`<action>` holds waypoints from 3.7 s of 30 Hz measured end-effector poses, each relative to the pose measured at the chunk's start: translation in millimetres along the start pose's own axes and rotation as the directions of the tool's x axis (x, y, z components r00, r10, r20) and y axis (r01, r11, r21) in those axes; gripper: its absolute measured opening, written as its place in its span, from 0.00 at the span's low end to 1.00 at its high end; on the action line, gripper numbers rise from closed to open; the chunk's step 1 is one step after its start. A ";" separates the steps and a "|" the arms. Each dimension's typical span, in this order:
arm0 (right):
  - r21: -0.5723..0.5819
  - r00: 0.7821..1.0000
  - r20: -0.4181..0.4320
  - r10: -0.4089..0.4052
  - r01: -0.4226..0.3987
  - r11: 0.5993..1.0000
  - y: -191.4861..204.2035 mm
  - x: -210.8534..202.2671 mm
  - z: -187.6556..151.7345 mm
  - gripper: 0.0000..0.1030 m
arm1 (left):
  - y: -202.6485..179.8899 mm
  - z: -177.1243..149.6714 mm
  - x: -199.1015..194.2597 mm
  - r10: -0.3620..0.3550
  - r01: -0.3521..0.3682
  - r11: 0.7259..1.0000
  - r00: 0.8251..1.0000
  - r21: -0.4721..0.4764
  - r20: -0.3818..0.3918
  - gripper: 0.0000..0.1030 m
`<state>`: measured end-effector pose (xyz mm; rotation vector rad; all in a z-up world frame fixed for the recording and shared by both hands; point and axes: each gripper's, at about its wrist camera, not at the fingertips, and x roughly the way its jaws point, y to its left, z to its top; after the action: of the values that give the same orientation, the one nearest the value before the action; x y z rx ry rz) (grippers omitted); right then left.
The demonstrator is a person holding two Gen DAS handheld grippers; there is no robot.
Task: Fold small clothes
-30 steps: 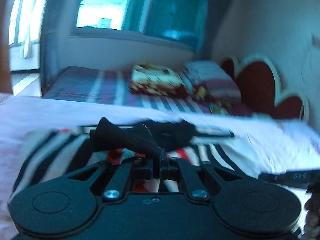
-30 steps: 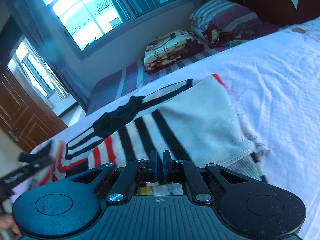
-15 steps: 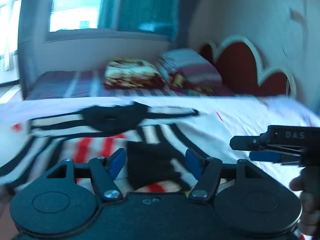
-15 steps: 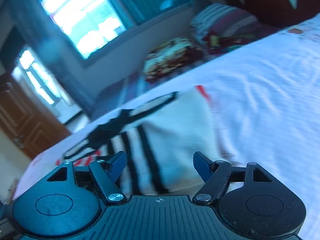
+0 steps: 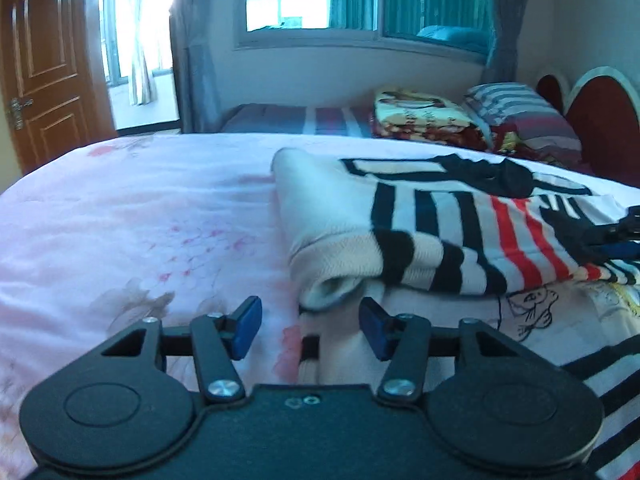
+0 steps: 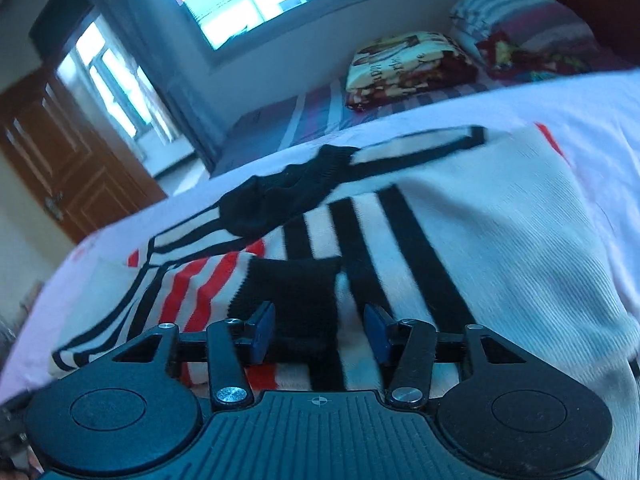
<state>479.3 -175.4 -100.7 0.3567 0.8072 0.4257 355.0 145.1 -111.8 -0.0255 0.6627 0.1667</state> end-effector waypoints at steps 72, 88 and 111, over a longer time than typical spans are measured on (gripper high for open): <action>-0.270 0.999 0.009 -0.038 0.039 0.962 39.4 49.9 7.2 0.07 | -77.1 50.6 85.2 -0.259 0.266 0.954 0.964 0.136 -0.066 0.73; -0.208 0.995 0.048 -0.086 0.095 0.974 -14.6 -19.9 -20.6 0.07 | -90.4 25.3 63.7 -0.244 0.250 0.956 0.968 0.155 -0.061 0.75; -0.248 0.999 -0.007 -0.032 0.029 0.968 -33.8 -29.6 -20.3 0.07 | -62.0 9.8 36.7 -0.089 0.091 0.995 0.994 0.040 -0.063 0.69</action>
<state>453.5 -216.1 -111.1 0.1088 0.7589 0.4939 399.4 90.1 -128.5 -0.0199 0.7245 0.0652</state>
